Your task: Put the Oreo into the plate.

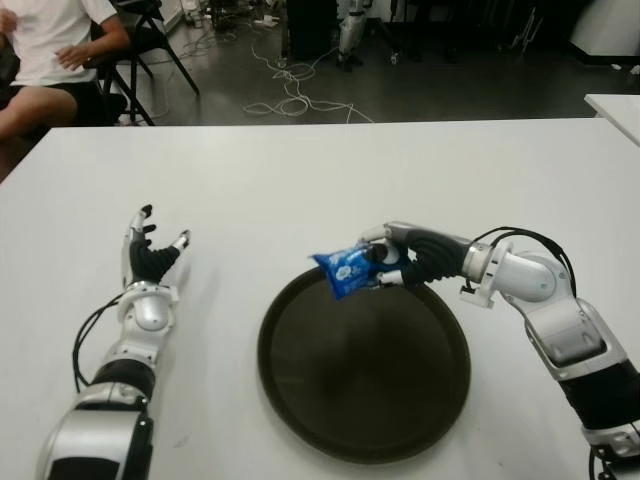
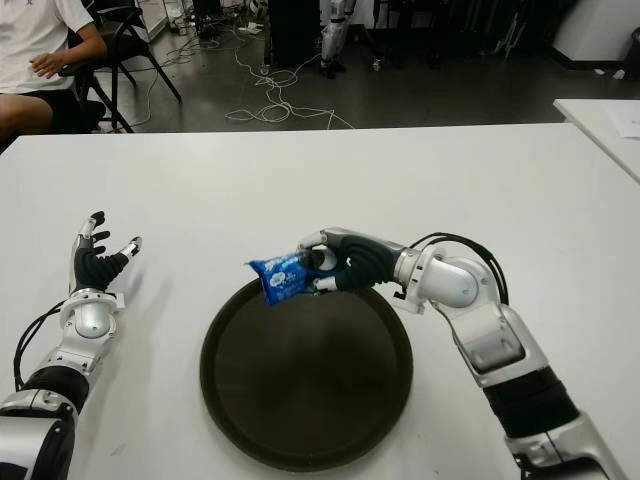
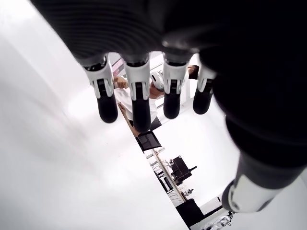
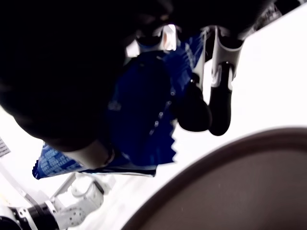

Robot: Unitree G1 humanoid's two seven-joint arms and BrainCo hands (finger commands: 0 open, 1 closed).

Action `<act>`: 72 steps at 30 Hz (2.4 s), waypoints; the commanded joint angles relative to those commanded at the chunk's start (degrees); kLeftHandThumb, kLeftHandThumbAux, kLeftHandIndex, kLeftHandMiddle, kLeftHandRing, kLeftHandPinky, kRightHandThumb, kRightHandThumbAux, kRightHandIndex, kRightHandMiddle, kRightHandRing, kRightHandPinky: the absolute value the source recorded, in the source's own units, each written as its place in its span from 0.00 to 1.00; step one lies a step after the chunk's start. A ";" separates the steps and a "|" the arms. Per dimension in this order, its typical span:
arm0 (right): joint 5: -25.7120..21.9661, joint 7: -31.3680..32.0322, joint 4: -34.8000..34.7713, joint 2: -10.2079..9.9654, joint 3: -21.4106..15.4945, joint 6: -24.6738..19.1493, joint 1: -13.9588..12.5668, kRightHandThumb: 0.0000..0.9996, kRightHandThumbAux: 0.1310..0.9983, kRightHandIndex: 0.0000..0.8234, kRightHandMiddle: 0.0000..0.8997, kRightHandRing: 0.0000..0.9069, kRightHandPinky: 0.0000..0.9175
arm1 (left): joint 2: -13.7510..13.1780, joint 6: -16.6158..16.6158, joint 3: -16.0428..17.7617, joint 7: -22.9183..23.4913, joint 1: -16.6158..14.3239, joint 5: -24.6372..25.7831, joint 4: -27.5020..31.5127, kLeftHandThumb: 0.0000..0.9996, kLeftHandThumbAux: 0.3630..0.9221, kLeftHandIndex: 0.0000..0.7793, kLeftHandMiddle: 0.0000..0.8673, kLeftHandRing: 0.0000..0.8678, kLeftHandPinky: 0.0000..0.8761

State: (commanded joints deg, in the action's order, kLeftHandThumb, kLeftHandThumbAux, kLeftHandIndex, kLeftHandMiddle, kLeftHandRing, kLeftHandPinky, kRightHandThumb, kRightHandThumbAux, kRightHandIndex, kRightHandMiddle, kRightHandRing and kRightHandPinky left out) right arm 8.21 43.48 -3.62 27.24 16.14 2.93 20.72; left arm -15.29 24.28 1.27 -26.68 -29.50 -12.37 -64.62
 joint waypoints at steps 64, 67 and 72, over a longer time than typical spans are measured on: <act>-13.30 5.93 -2.35 0.35 -4.27 0.35 -0.27 0.00 0.36 0.14 0.13 0.10 0.08 | -0.18 0.38 -0.20 0.02 0.22 -0.34 0.28 0.22 0.62 0.08 0.13 0.15 0.19; -13.74 4.99 -2.77 -0.46 -4.65 -0.54 -0.46 0.00 0.36 0.13 0.12 0.09 0.07 | -0.05 0.04 -0.08 0.03 0.16 -0.15 0.39 0.22 0.62 0.08 0.14 0.15 0.19; -14.23 4.78 -3.21 -0.59 -4.65 -2.23 0.05 0.00 0.37 0.13 0.15 0.11 0.06 | 0.08 -0.01 0.21 0.12 0.03 0.22 0.33 0.25 0.63 0.10 0.14 0.17 0.22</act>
State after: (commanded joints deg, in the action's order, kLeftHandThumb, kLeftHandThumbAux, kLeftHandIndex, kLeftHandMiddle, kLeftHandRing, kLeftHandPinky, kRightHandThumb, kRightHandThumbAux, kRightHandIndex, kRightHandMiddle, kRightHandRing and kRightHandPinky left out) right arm -6.02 48.26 -6.83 26.65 11.49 0.70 20.77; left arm -15.22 24.27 1.48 -26.56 -29.47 -12.14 -64.29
